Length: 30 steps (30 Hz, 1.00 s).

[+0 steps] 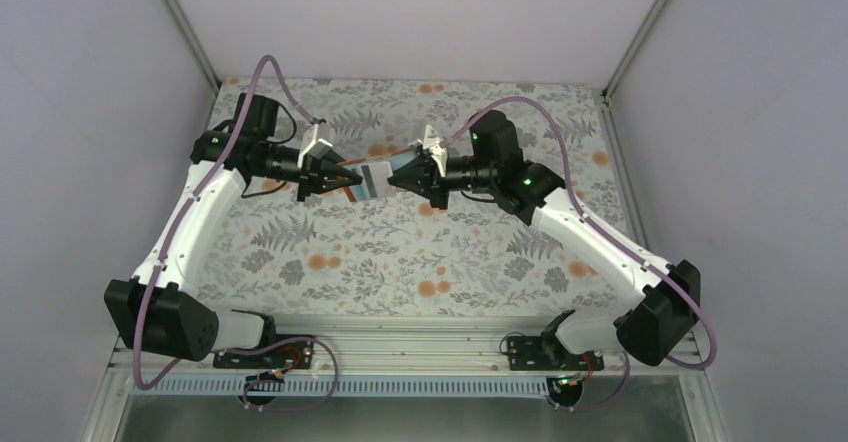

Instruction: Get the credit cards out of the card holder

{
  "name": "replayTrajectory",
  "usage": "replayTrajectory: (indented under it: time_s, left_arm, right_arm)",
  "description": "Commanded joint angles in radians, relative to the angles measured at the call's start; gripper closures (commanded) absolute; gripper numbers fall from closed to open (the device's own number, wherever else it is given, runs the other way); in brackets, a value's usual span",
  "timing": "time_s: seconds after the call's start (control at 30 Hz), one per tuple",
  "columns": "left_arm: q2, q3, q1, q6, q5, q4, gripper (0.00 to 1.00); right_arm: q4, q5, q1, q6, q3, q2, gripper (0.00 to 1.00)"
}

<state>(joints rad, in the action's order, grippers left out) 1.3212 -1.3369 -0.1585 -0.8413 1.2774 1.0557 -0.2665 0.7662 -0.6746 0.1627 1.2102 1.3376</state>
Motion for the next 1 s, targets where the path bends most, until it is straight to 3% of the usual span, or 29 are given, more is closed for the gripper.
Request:
replayTrajectory:
  time_s: [0.0, 0.2, 0.37, 0.8, 0.97]
  left_arm:
    - [-0.010, -0.001, 0.019, -0.021, 0.031, 0.030, 0.98]
    - [-0.004, -0.005, 0.019, -0.015, 0.037, 0.029, 0.89]
    - [-0.002, -0.007, 0.014, -0.013, 0.043, 0.030, 0.89]
    - [-0.001, -0.003, 0.013, -0.004, 0.037, 0.020, 0.86]
    - [0.002, 0.008, 0.010, 0.023, 0.037, -0.006, 0.71]
  right_arm:
    - [-0.058, -0.070, 0.055, 0.025, 0.020, -0.040, 0.96]
    - [-0.082, -0.046, 0.058, 0.026, 0.042, -0.023, 0.96]
    - [-0.040, 0.046, 0.058, 0.001, 0.058, 0.003, 0.96]
    - [-0.054, 0.024, 0.058, 0.009, 0.065, -0.015, 0.96]
    - [-0.027, 0.062, 0.058, -0.009, 0.069, 0.003, 0.96]
